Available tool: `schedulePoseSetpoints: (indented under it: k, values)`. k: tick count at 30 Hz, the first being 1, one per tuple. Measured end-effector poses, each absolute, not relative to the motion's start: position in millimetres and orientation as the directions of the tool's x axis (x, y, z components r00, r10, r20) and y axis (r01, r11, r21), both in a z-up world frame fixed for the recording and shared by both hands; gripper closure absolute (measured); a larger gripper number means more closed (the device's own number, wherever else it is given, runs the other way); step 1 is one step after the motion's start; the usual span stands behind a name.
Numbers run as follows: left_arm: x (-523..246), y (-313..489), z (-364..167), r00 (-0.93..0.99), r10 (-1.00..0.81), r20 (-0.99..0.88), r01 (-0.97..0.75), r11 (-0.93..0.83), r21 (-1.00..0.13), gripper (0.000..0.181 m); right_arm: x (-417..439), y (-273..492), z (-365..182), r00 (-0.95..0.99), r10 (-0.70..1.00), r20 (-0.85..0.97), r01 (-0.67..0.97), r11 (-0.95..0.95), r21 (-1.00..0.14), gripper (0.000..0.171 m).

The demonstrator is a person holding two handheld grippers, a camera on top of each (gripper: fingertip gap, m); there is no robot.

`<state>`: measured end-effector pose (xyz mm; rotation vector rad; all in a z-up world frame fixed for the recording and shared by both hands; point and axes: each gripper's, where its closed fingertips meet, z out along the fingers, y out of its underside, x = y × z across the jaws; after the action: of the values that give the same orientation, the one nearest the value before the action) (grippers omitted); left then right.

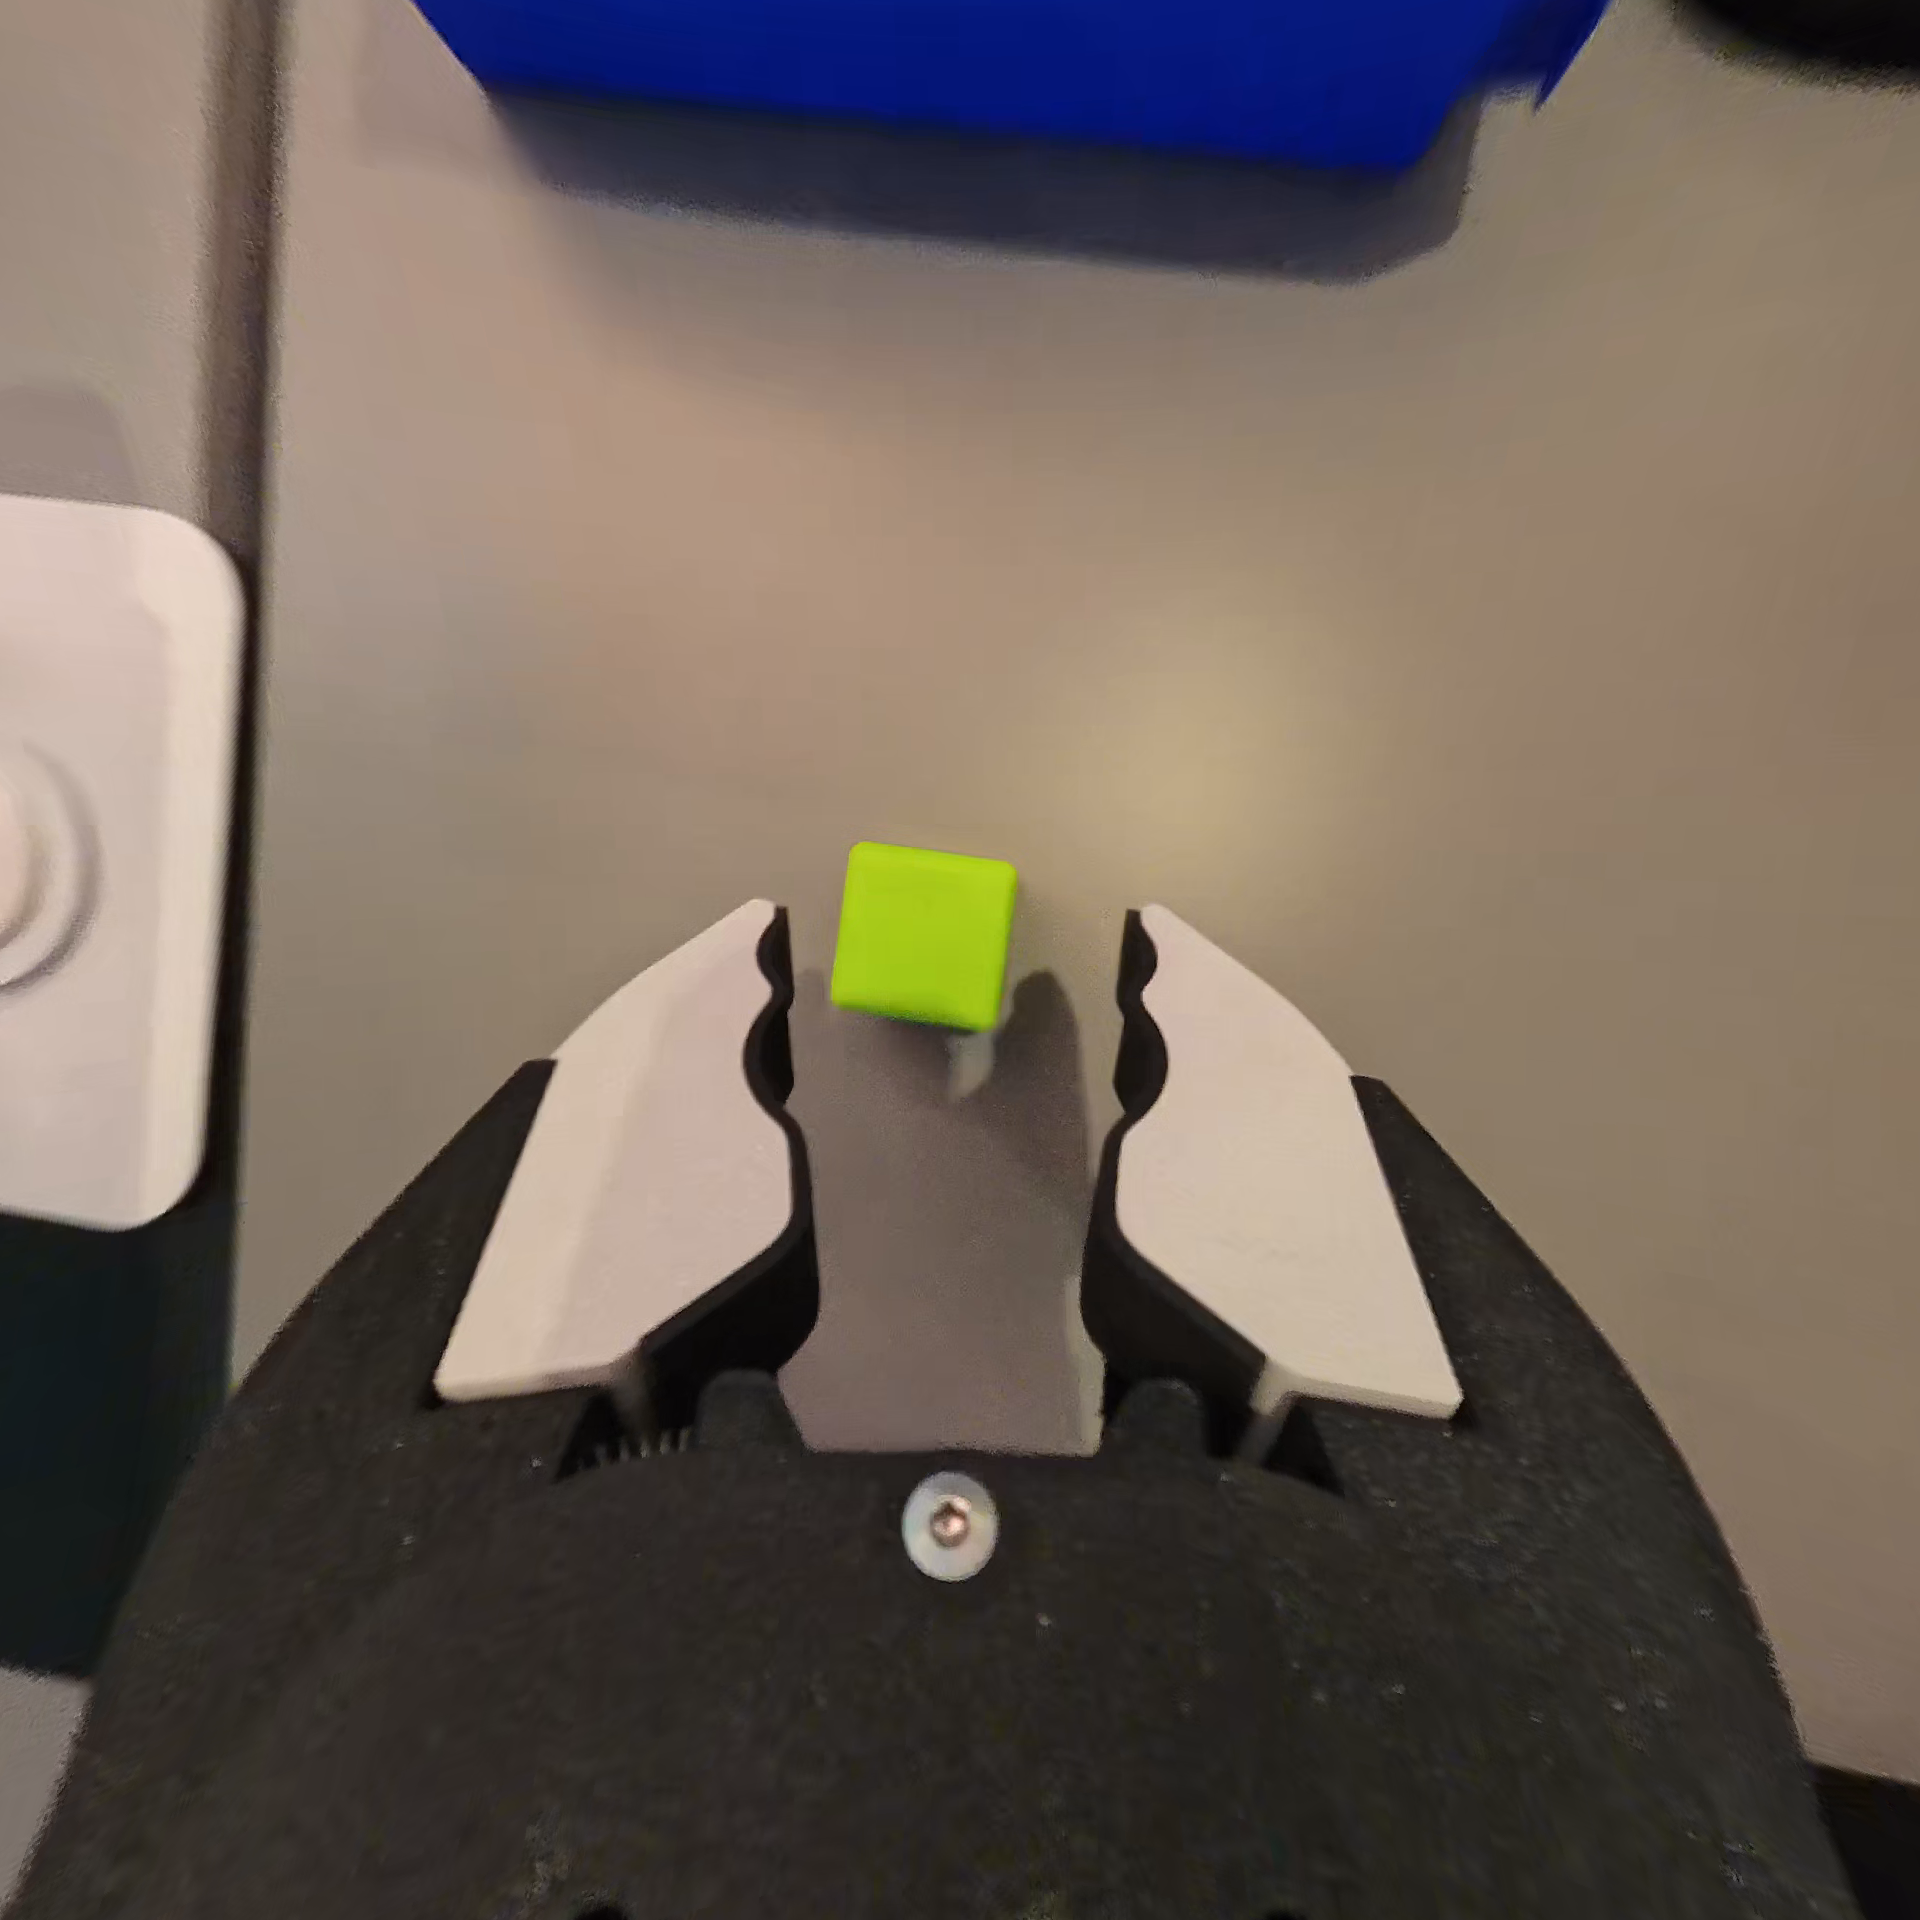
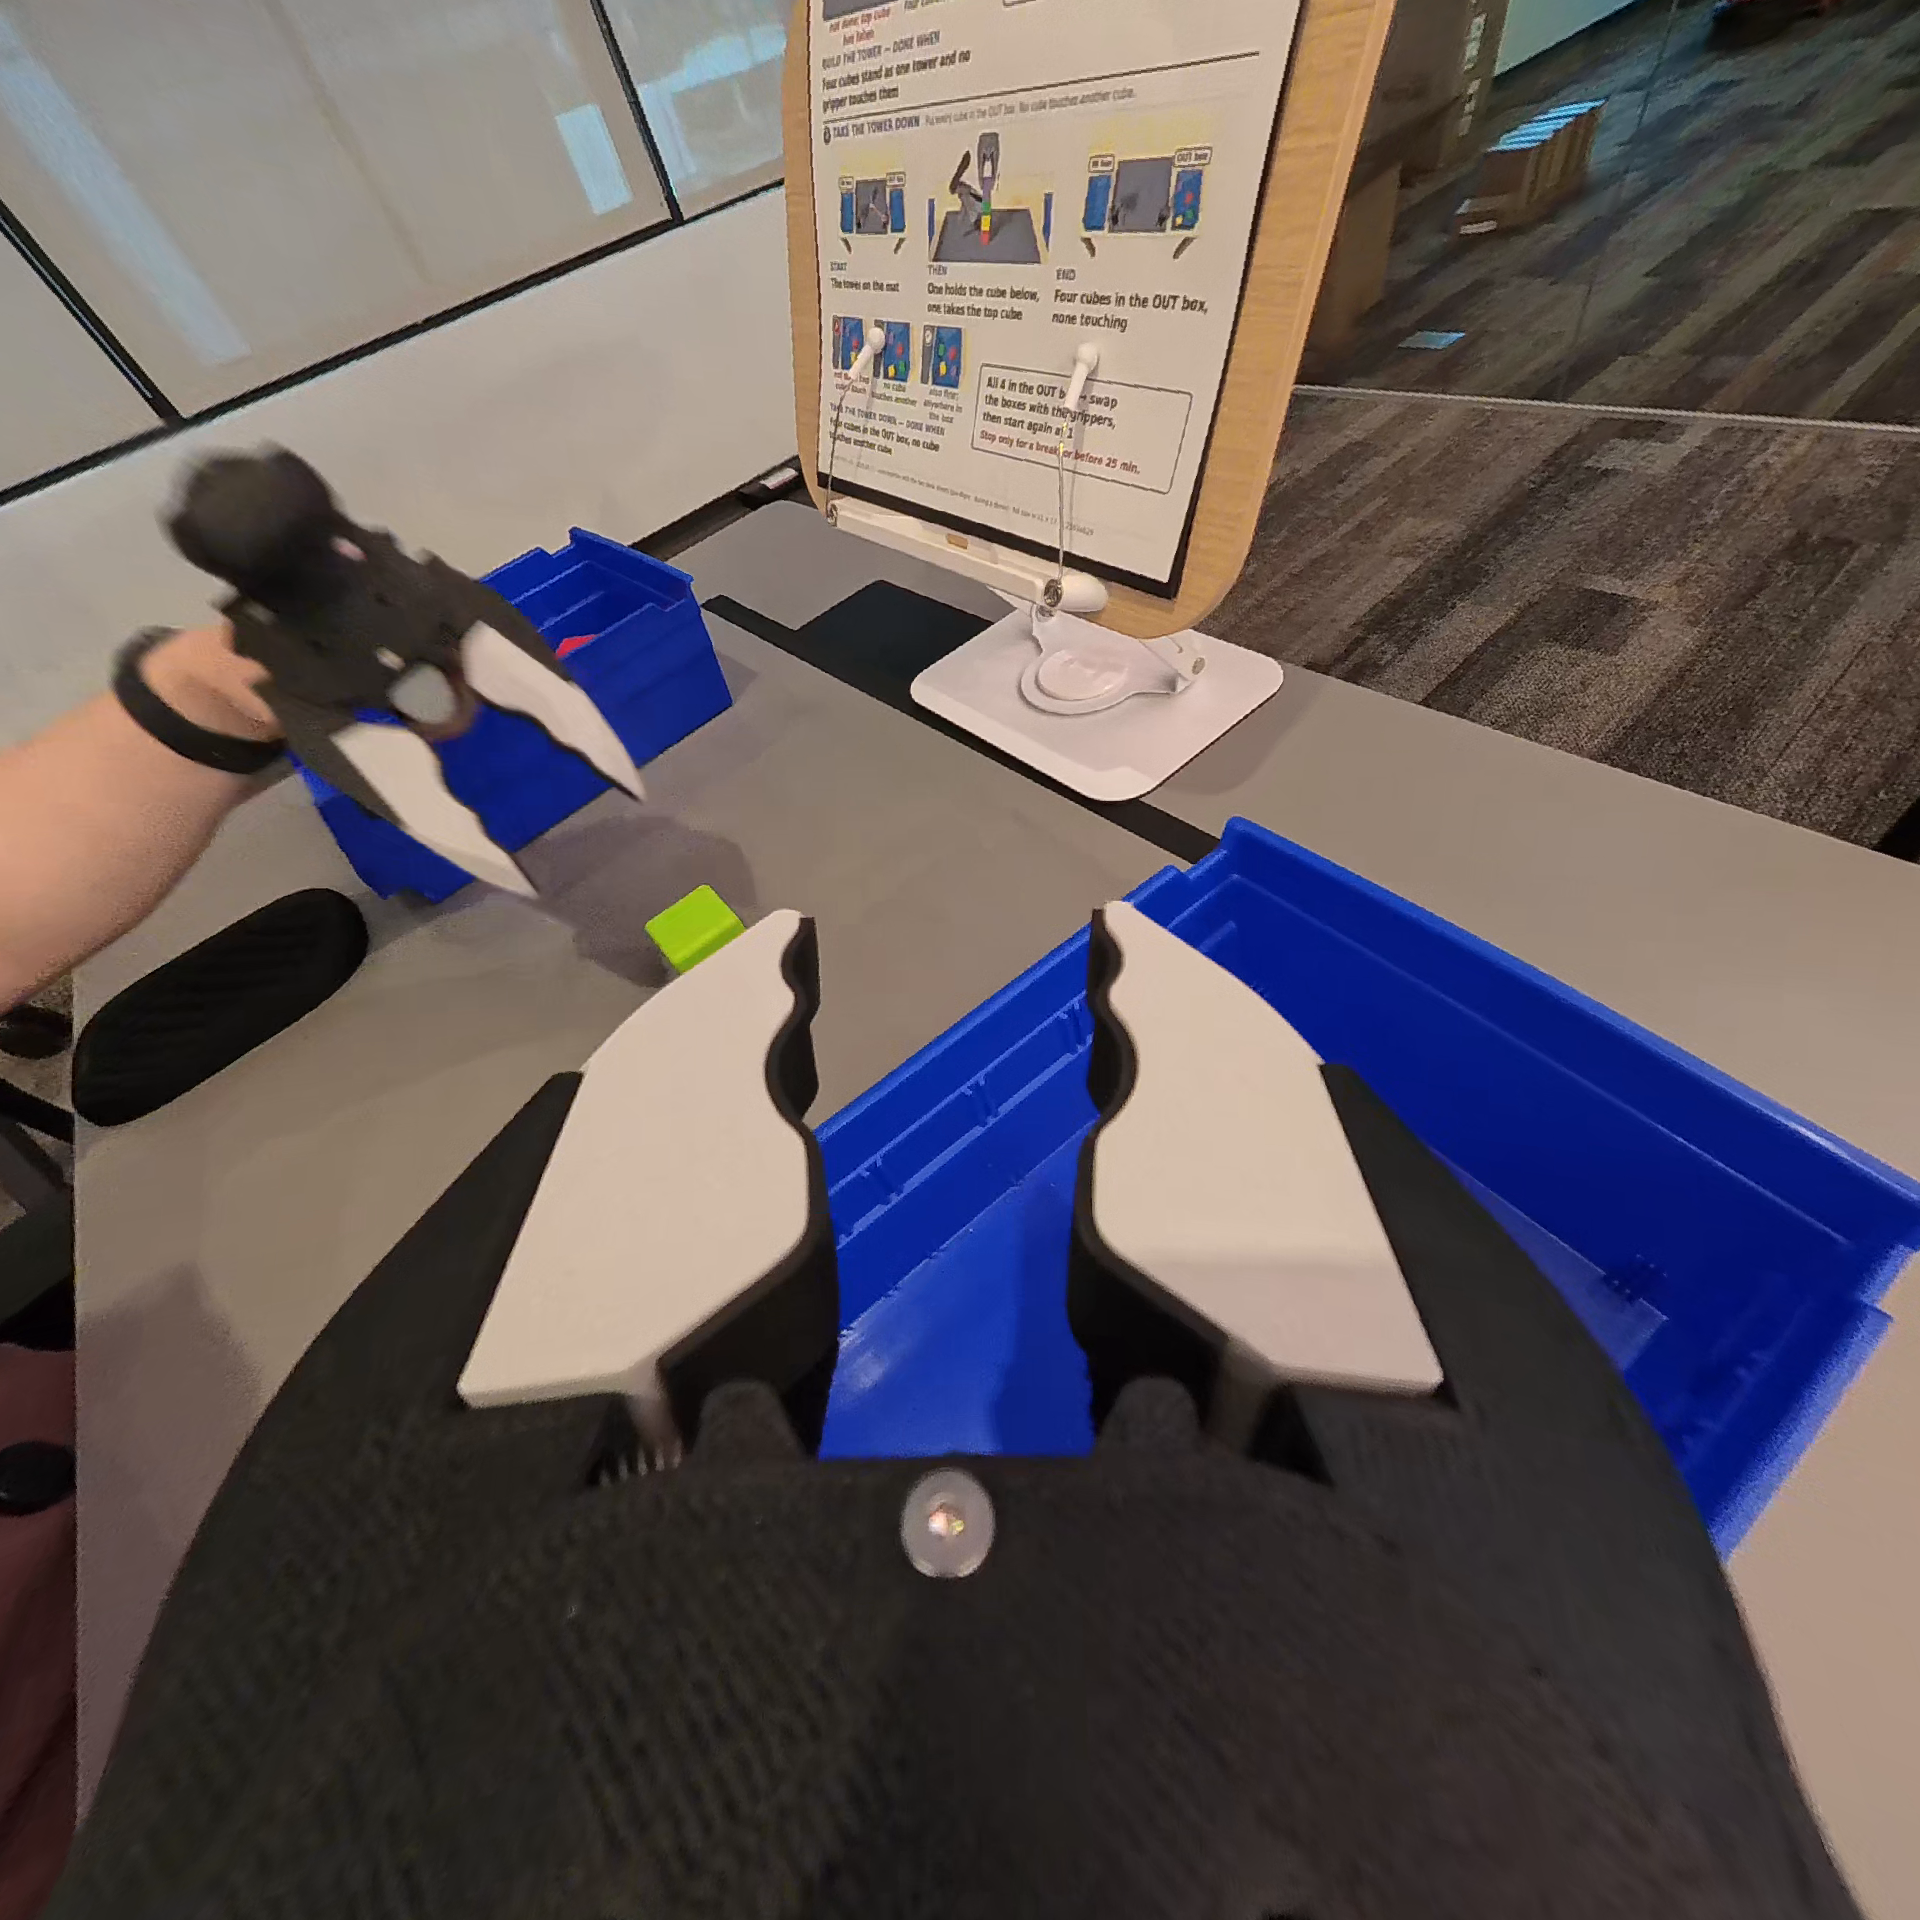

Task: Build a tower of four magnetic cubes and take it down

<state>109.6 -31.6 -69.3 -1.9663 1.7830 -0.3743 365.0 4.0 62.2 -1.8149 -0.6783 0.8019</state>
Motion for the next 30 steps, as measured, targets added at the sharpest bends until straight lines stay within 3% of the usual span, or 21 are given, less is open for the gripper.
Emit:
schedulePoseSetpoints:
  k: [4,8,14,20,30]
  values:
    - [48,-45,2,0.202,-0.953,-0.227,-0.848,-0.054,-0.527,0.121,369,3,61,0.625,0.745,-0.232,0.073,-0.352,-0.933,0.120]
    - [-78,-42,22,0.372,-0.843,-0.388,-0.907,-0.242,-0.343,0.123,372,3,62,0.631,0.739,-0.234,0.070,-0.355,-0.932,0.120]
    - [-202,-72,-33,0.656,-0.691,-0.305,-0.754,-0.624,-0.205,0.124,364,8,58,0.634,0.740,-0.227,0.098,-0.368,-0.925,0.119]
    - [-234,-87,-85,0.735,-0.642,-0.219,-0.677,-0.715,-0.174,0.128,355,10,45,0.631,0.745,-0.217,0.155,-0.394,-0.906,0.118]
    - [-267,-88,-125,0.783,-0.584,-0.214,-0.609,-0.790,-0.074,0.124,355,11,32,0.630,0.743,-0.225,0.185,-0.426,-0.886,0.117]
